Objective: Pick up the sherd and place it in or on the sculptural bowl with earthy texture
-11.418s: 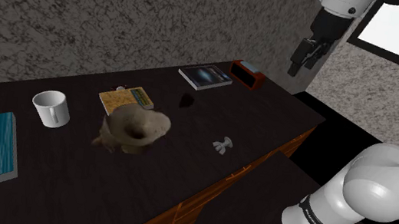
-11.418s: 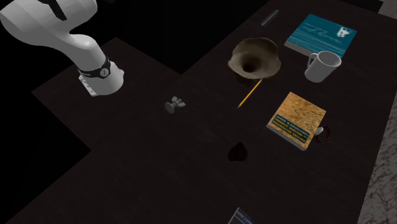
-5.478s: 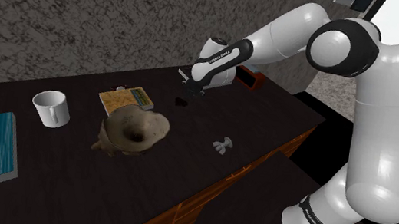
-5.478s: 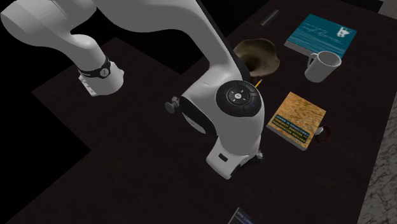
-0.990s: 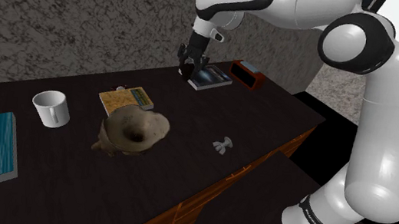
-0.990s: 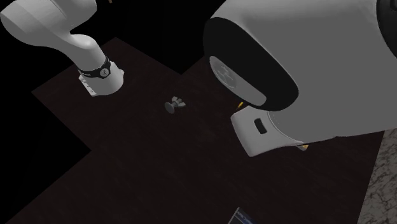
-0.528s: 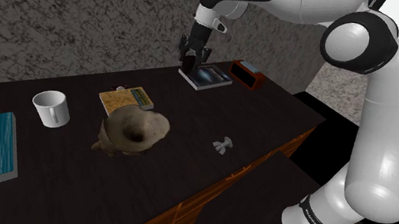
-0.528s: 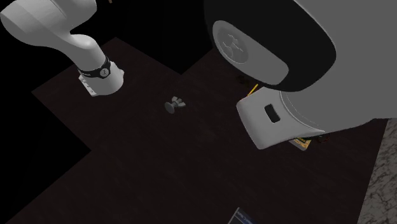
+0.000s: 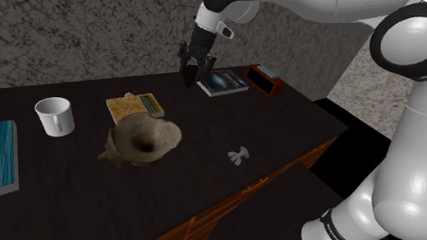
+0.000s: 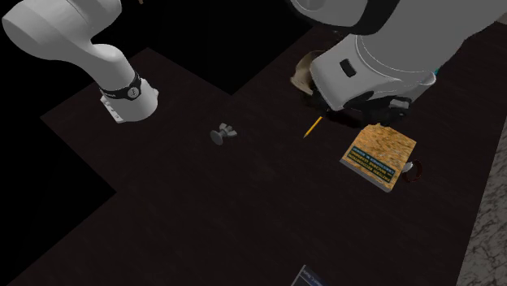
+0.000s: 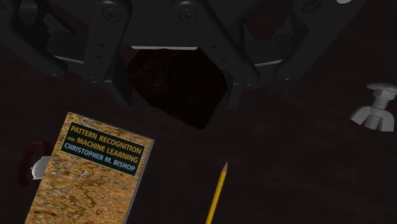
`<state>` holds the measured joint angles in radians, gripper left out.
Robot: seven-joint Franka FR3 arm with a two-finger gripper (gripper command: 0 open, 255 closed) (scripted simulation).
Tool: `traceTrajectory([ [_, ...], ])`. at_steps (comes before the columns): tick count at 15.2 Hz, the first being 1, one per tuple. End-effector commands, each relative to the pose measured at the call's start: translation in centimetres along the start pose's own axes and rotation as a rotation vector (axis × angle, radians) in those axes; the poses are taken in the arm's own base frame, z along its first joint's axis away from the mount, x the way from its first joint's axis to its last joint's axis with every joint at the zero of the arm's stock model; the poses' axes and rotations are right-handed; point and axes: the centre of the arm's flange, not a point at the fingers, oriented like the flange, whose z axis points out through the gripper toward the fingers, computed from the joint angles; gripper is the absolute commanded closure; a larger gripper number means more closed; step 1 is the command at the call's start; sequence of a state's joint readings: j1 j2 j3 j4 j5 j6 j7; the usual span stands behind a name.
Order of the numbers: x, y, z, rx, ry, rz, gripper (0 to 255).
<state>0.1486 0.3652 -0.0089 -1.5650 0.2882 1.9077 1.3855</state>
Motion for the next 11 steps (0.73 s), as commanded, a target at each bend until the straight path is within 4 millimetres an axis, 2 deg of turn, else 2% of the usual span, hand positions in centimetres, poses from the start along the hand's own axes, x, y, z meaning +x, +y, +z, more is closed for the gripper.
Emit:
traceTrajectory([
  [1, -2.5, 0.6, 0.6, 0.000, 0.000, 0.001, 255],
  [11, -15.0, 3.3, 3.9, 0.000, 0.000, 0.001, 255],
])
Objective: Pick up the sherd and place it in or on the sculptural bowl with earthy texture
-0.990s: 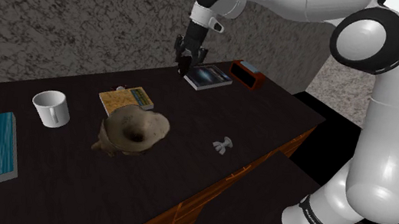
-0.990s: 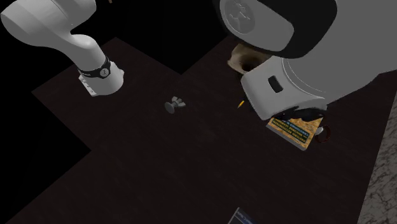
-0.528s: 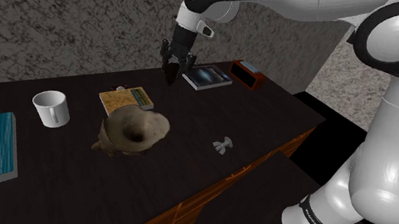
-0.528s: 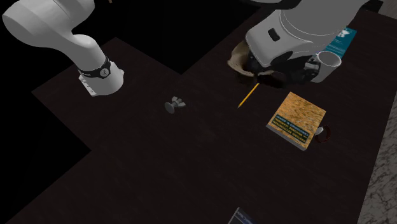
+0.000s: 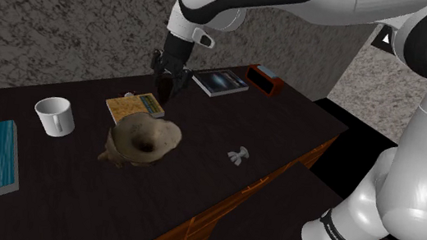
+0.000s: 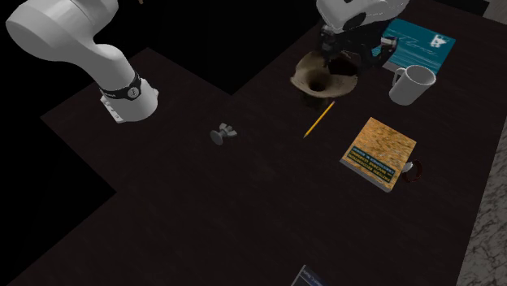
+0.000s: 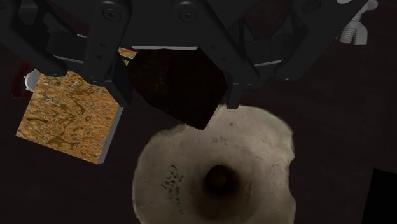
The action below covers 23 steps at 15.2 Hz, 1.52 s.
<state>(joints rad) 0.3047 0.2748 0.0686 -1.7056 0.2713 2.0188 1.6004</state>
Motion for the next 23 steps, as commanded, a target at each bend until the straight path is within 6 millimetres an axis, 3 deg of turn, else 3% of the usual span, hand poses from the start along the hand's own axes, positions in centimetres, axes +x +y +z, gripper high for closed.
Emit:
traceTrajectory([
  [1, -2.4, 0.6, 0.6, 0.000, 0.000, 0.002, 255],
  [8, -10.6, 2.4, 2.8, 0.000, 0.000, 0.002, 255],
  [23, -8.7, 2.5, 9.8, 0.000, 0.000, 0.002, 255],
])
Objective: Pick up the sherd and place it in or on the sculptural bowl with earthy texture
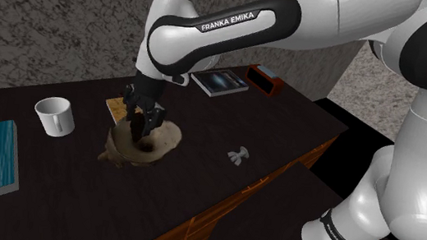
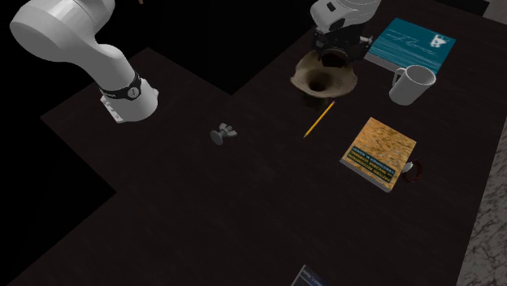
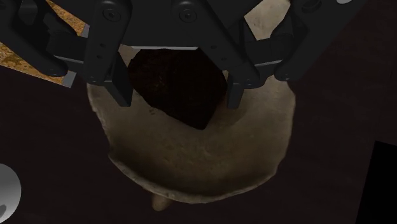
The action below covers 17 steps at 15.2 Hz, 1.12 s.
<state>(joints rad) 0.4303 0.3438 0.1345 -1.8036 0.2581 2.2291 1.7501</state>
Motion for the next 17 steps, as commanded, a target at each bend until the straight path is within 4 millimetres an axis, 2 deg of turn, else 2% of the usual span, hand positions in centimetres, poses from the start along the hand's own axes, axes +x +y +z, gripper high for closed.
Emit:
traceTrajectory([
  [1, 0.1, 0.0, 0.2, 0.001, 0.000, 0.000, 255],
  [6, 0.1, 0.0, 0.2, 0.001, 0.000, 0.000, 255],
  [7, 0.1, 0.0, 0.2, 0.001, 0.000, 0.000, 0],
  [12, 0.1, 0.0, 0.2, 0.001, 0.000, 0.000, 0],
  [16, 0.1, 0.0, -4.8, 0.001, 0.000, 0.000, 0],
  [17, 0.1, 0.0, -4.8, 0.001, 0.000, 0.000, 0],
])
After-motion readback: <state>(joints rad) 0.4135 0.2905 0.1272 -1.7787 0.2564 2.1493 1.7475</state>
